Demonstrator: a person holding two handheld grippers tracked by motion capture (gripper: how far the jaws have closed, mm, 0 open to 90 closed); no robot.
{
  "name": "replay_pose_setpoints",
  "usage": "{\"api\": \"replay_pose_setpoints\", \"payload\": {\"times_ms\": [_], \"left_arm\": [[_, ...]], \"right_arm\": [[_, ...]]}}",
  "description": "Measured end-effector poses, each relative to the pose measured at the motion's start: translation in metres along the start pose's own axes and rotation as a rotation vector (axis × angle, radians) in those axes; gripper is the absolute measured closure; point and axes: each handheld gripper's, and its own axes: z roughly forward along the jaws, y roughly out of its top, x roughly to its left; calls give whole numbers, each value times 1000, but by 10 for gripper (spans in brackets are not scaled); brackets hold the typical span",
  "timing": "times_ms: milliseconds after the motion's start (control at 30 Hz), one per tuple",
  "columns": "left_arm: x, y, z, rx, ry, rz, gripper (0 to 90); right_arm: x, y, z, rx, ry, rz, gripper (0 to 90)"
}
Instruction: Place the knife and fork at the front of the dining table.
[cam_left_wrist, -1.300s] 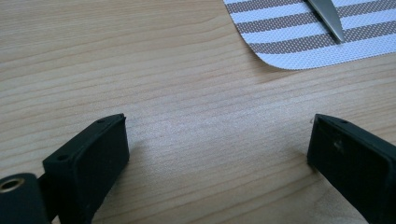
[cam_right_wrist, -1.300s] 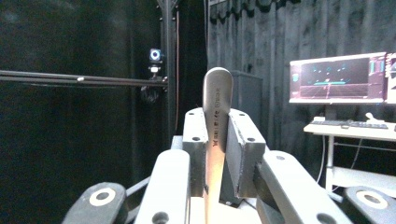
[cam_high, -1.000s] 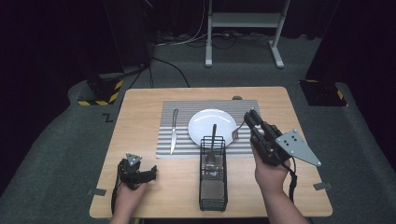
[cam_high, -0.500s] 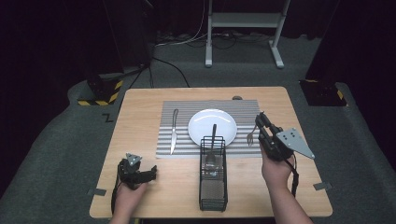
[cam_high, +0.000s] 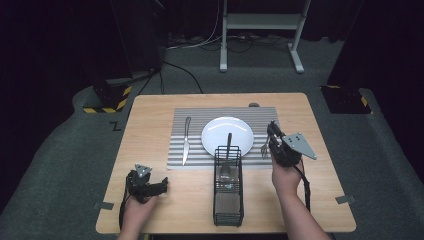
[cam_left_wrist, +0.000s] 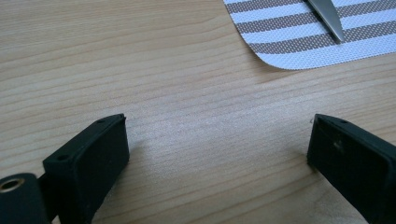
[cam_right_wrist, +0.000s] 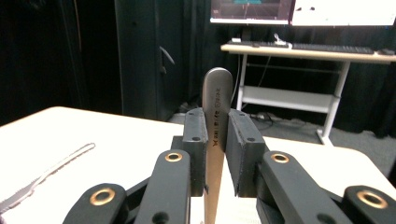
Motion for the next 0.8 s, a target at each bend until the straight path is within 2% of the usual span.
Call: {"api": "replay_pose_setpoints", "payload": {"times_ms": [267,567,800], "left_arm": [[0,0,0,0,0,0,56],[0,0,0,-1,0,1,55],[0,0,0,-1,-1,1,56]], "right_arm": [[-2,-7,16,63,-27,19,786],[-6,-8,29,88,-44,50,787],[-8,-8,47,117,-55,61,786]]}}
